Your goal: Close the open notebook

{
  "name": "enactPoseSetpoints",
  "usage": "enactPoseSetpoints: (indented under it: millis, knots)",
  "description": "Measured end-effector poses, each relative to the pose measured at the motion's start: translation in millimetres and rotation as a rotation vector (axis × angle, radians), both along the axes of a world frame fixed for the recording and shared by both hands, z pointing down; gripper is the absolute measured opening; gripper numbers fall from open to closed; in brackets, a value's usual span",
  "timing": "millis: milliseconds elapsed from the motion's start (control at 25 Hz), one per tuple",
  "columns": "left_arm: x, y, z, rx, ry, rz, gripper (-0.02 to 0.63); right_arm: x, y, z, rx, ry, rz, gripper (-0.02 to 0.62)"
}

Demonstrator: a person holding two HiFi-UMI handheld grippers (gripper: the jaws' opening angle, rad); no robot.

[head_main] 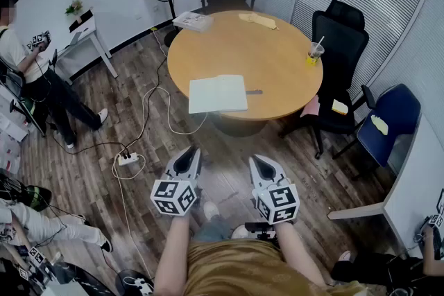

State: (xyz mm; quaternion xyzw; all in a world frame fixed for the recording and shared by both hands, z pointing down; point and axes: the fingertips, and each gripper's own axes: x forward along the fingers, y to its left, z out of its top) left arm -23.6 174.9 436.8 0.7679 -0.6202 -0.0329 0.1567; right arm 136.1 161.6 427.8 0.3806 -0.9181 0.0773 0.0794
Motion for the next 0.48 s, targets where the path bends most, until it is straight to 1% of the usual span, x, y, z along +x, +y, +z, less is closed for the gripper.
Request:
enactPoseSetpoints:
  millis: [200,480]
  knots:
    - [-1.9,2.6,2.3,-0.008,0.019,-0.006,0.077,-1.0,3.7,-1.6,0.006,0.002,-0.008,0.011]
    - [-0.9,4.3,0.0,-0.006,0.017,-0.008,0.076,-2.6,6.7,-4.2,0.014,0.006,-0.014,0.011]
